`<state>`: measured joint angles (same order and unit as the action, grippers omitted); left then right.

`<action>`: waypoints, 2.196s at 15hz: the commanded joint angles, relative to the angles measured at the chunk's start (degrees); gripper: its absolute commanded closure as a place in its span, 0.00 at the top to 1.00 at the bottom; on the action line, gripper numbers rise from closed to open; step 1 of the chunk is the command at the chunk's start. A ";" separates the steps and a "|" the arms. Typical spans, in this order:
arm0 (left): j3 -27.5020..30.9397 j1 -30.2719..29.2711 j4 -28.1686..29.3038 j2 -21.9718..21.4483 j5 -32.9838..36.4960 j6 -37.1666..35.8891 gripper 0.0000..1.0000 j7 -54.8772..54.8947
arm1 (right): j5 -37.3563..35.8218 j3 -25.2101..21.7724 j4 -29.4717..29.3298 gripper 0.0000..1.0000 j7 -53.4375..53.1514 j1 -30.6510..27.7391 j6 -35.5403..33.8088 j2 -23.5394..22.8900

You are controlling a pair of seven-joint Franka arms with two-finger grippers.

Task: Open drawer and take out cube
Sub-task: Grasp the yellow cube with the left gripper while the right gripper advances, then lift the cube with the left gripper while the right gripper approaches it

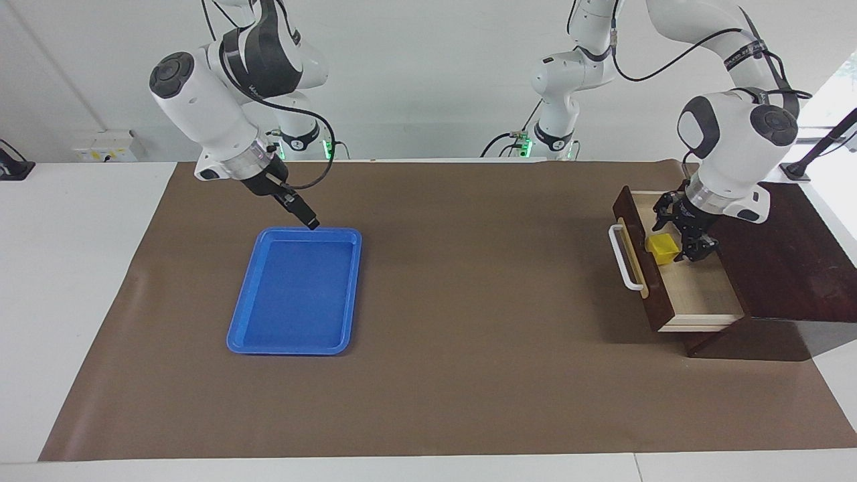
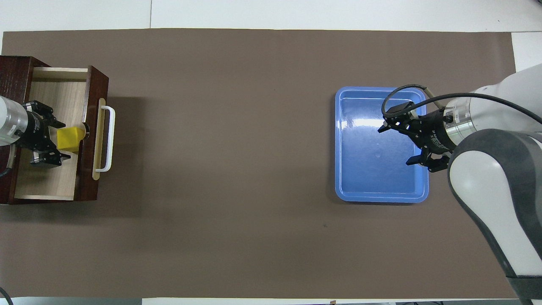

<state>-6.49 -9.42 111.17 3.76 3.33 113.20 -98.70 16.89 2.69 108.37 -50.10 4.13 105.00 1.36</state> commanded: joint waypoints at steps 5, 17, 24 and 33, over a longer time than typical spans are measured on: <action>-0.10 -0.42 2.48 -2.09 -0.96 1.32 0.00 1.23 | 1.74 0.03 0.61 1.00 -1.14 0.00 1.26 0.13; -0.45 2.30 -26.23 6.51 -3.94 -22.03 0.00 0.62 | 4.64 0.12 -0.35 1.00 -6.23 1.93 2.05 -0.39; -0.63 15.20 -36.81 10.83 -4.21 -27.25 0.00 0.27 | 6.40 0.12 -0.35 1.00 -14.57 6.58 6.52 -0.83; 0.51 34.02 -40.31 16.09 -3.33 -26.99 0.00 -10.08 | 12.73 0.12 -0.62 1.00 -31.19 16.51 17.07 -4.69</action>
<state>-7.45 21.37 75.72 16.44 -0.46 87.67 -105.91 28.25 2.91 108.21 -78.45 18.59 120.44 -2.14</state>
